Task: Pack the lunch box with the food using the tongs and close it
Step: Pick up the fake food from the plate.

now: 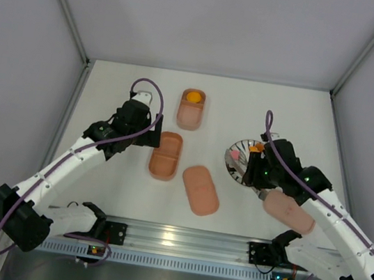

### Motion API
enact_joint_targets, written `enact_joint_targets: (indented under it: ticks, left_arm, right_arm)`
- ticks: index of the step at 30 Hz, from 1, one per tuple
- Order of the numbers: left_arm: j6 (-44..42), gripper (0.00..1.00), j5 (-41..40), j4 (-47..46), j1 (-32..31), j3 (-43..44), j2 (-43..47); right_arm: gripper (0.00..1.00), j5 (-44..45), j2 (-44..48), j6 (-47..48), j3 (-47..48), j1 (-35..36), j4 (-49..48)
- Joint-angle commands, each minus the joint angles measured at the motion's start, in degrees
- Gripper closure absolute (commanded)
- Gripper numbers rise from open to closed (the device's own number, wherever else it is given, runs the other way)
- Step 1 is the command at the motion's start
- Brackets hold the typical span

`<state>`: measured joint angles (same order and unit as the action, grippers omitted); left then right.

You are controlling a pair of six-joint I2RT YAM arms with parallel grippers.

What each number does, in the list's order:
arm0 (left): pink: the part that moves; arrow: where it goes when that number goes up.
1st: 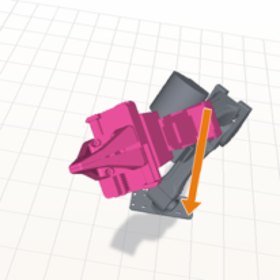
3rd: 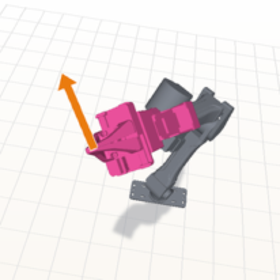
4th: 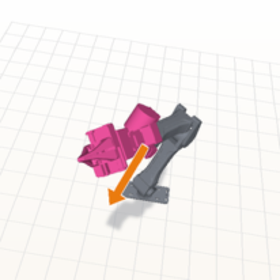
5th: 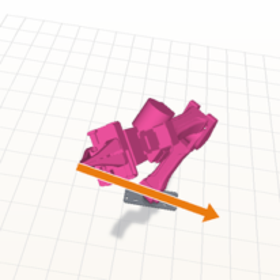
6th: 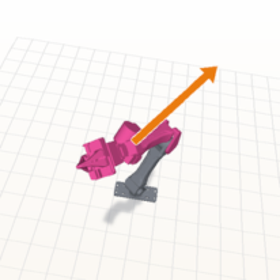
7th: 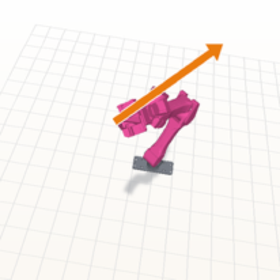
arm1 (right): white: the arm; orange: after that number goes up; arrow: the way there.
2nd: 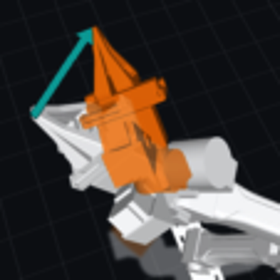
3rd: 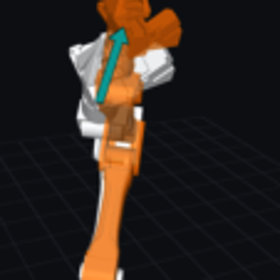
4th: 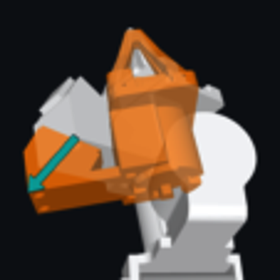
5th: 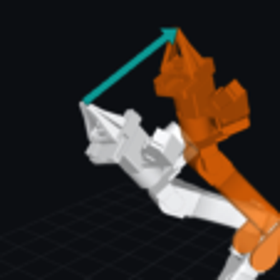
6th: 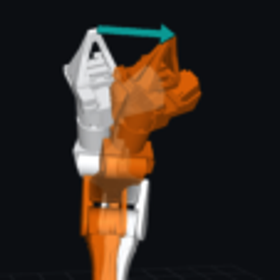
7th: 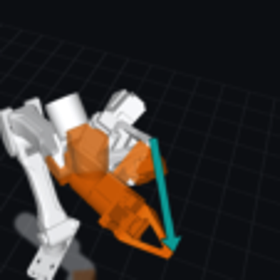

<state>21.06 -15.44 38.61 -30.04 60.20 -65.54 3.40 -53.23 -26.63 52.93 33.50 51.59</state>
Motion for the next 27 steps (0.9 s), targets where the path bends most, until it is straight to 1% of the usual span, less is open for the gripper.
enact_joint_targets:
  ticks: [1, 5, 8, 27]
  left_arm:
    - [0.3, 0.01, 0.32, -1.96, 0.25, -0.35, -0.2]
    - [0.3, 0.01, 0.32, -2.05, 0.25, -0.44, -0.2]
    - [0.47, 0.01, 0.5, -2.05, 0.25, -0.35, -0.38]
    - [0.39, 0.01, 0.5, -2.14, 0.25, -0.44, -0.55]
  right_arm:
    - [0.55, 2.05, -0.73, -0.44, 1.57, 2.18, 0.26]
    - [0.54, 5.38, -0.91, -1.05, 1.57, 3.06, 1.84]
    - [0.54, 6.27, -0.82, -1.23, 1.48, 3.68, 2.2]
    - [0.54, 7.76, -2.14, -1.49, 0.78, 6.05, 3.16]
